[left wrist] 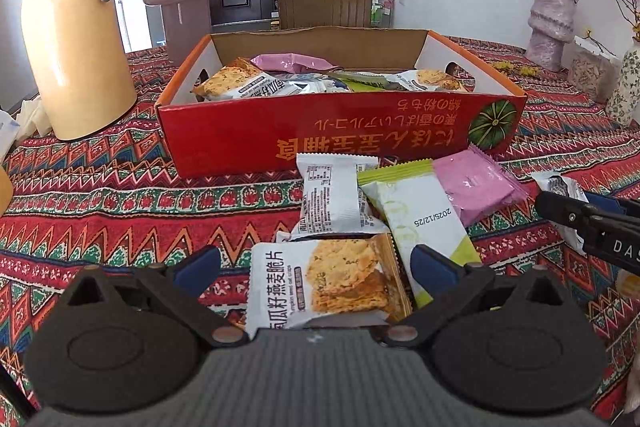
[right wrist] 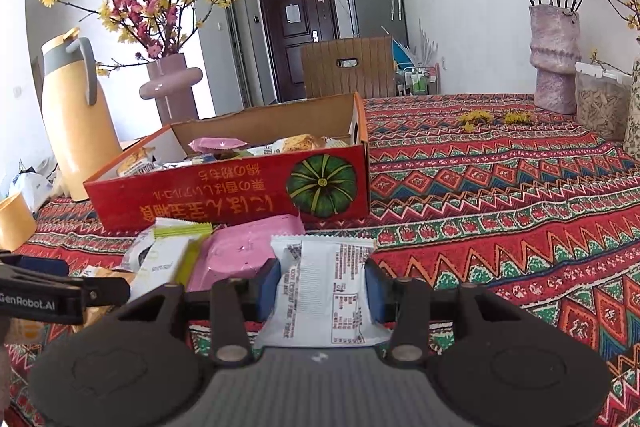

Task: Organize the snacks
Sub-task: 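Grasp the seed-cracker packet with the left gripper while the right holds the white packet, then lift both held packets and carry them over the box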

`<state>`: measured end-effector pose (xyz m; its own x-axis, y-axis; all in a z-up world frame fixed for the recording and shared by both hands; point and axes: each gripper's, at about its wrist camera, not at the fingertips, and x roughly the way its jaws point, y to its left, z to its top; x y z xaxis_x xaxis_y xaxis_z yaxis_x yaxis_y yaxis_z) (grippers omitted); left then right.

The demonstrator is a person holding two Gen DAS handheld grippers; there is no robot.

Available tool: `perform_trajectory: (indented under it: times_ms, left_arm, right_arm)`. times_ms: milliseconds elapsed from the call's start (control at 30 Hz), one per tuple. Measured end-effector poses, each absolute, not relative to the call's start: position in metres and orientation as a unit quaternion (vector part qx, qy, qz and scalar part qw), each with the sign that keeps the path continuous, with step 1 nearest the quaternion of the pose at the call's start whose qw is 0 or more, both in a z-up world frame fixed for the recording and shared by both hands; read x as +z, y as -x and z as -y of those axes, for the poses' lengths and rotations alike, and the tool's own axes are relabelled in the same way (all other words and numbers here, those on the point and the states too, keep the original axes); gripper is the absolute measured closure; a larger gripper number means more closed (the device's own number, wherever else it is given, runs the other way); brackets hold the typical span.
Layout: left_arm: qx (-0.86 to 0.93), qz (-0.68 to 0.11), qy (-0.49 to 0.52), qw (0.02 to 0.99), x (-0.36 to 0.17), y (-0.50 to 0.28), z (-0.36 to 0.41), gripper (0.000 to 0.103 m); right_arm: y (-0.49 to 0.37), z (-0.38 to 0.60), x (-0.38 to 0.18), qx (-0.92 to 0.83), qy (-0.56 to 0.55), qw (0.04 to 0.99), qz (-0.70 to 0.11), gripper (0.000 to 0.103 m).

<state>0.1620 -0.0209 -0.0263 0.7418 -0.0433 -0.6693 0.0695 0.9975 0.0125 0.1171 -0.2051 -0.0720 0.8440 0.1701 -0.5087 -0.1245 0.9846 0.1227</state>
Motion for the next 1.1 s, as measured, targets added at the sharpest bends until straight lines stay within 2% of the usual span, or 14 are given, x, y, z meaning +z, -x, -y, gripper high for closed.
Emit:
perform_trajectory:
  times_ms: [100,367,500,733,1100]
  left_arm:
    - [-0.035,-0.357,-0.018,0.933,-0.027,-0.162,0.022,0.002]
    - [-0.042,-0.361,0.000,0.932,-0.029,-0.158,0.015,0.025]
    - [-0.044,-0.359,0.006,0.932,-0.029,-0.155,0.011,0.031]
    - [-0.047,-0.349,0.008,0.936,-0.026,-0.150,0.008,0.038]
    - [-0.049,-0.331,0.013,0.942,-0.018,-0.144,0.001,0.041]
  right_arm:
    - [-0.118,0.205,-0.073,0.080,-0.044,0.958,-0.270,0.059]
    - [-0.117,0.206,-0.074,0.087,-0.048,0.958,-0.271,0.059]
    - [-0.116,0.207,-0.074,0.085,-0.047,0.958,-0.270,0.059]
    - [-0.115,0.207,-0.073,0.083,-0.047,0.958,-0.269,0.059]
    - [-0.113,0.203,-0.068,0.082,-0.041,0.960,-0.265,0.059]
